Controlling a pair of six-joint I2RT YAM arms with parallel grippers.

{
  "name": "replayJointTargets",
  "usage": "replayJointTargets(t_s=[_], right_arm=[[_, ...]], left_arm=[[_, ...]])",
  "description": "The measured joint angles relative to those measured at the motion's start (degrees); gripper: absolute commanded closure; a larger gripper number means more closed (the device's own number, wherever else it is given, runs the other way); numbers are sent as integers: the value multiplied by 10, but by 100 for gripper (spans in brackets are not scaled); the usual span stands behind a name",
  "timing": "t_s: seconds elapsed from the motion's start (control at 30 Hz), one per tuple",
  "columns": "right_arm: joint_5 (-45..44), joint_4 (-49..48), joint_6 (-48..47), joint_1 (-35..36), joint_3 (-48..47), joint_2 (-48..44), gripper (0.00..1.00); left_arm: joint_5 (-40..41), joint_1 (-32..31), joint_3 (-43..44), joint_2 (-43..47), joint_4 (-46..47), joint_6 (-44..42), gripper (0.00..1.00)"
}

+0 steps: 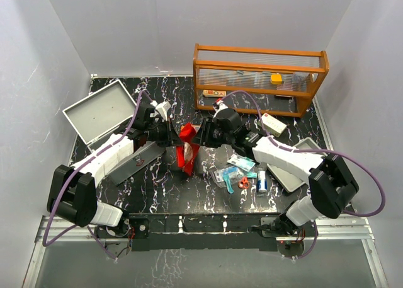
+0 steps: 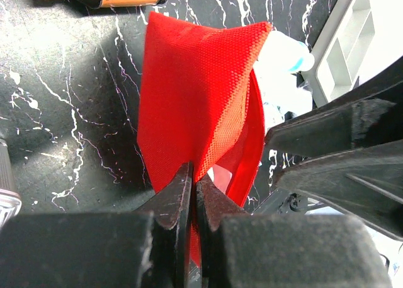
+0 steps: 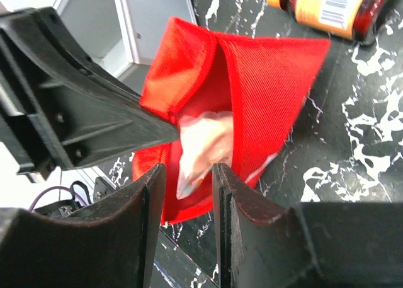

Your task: Organize the medicine kit

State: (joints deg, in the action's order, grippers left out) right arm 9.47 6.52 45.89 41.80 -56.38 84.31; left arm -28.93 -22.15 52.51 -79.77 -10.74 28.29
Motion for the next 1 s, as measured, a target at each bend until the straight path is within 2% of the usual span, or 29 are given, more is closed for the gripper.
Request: replayJointTargets(t_s=[0.23,0.67,1.0], right_arm=[[1,0,-19,15,-46,27,72],[-10,28,-30,42,-51,64,92],[-19,24,-27,42,-54,97,93]], left_arm=[[0,0,0,0,0,-2,100],[-2,0,1,0,-4,-2,100],[-7,0,2,0,-5,-5,100]])
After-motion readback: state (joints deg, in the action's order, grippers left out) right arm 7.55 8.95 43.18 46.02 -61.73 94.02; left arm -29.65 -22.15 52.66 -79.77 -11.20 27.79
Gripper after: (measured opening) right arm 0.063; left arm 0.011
